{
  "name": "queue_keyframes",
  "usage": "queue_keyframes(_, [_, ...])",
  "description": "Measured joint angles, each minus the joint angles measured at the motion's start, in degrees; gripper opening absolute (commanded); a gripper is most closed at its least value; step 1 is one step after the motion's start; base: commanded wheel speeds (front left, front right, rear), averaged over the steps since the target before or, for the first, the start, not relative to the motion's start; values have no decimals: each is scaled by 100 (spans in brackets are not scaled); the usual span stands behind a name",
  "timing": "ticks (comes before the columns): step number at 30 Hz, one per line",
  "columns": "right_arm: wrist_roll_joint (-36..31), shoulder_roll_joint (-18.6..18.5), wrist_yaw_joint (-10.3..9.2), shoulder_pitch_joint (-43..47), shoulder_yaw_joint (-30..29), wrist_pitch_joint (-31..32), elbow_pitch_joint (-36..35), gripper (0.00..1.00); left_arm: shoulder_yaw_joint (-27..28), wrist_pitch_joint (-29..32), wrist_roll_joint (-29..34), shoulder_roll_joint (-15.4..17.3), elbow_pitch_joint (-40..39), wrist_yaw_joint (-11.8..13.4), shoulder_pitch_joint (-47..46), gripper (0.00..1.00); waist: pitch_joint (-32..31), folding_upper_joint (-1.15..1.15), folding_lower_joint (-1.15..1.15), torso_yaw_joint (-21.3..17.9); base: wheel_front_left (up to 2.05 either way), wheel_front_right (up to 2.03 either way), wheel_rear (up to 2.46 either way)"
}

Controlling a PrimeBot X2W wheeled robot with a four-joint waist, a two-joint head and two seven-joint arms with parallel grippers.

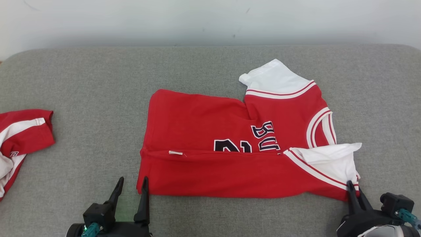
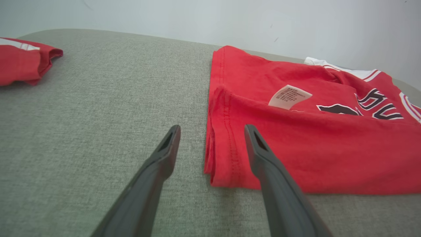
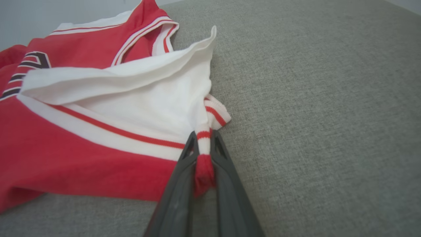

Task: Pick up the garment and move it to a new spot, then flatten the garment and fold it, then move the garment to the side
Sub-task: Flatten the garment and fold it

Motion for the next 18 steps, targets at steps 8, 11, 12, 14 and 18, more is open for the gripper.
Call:
queue_keyframes(8, [13, -85, 0, 29, 16, 3, -137, 0, -96, 0, -283, -1, 181, -238, -14, 100, 6, 0, 0, -81, 0, 0, 0])
queue_keyframes(11, [12, -85, 0, 21, 60, 3, -231, 0, -110, 0, -345, 0, 255, -250, -65, 100, 51, 0, 1, -124, 0, 0, 0])
queue_keyframes(12, [11, -82, 0, 16, 81, 3, -264, 0, -108, 1, -354, -1, 275, -252, -110, 100, 68, 0, 1, -141, 0, 0, 0])
queue_keyframes(14, [10, -77, 0, 1, 118, 4, -321, 0, -98, 0, -365, 1, 285, -275, -210, 100, 99, 0, 1, -175, 0, 0, 0])
queue_keyframes(18, [25, -82, 0, -64, 196, 4, -387, 0, -120, 0, -365, 1, 368, -327, -285, 100, 149, 0, 1, -238, 0, 0, 0])
